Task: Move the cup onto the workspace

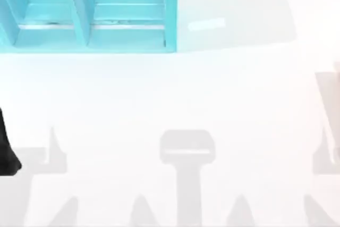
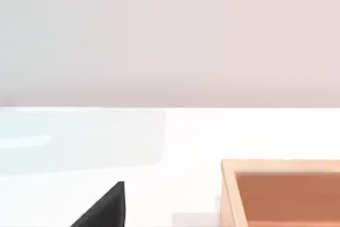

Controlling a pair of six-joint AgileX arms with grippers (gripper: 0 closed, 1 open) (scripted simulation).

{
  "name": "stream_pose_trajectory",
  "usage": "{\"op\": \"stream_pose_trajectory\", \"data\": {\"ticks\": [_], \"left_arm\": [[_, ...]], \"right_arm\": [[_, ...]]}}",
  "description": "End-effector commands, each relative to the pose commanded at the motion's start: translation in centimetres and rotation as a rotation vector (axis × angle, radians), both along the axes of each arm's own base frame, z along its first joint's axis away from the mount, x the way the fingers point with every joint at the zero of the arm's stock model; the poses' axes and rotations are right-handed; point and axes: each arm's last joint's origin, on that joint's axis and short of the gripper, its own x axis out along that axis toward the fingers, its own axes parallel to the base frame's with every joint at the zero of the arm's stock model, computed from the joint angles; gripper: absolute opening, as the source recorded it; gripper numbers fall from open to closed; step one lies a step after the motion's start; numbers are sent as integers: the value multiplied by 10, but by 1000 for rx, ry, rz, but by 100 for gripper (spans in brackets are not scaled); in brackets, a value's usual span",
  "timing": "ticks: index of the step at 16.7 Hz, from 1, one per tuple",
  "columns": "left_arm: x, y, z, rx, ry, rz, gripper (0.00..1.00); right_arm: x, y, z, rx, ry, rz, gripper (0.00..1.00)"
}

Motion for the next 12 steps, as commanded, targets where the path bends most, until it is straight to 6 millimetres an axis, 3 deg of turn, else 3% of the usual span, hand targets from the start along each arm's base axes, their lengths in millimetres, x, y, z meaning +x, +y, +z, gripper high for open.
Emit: {"op": "stream_pose_trajectory", "data": {"ticks": [3,6,12], "left_arm": [[0,0,0,0,0,0,100],[0,0,0,0,0,0,100],[0,0,0,0,0,0,100]], "right_arm": [[0,-1,2,-6,12,-6,100],[1,-5,17,-49,108,-49,100],[26,-30,70,-158,567,-163,100]]}}
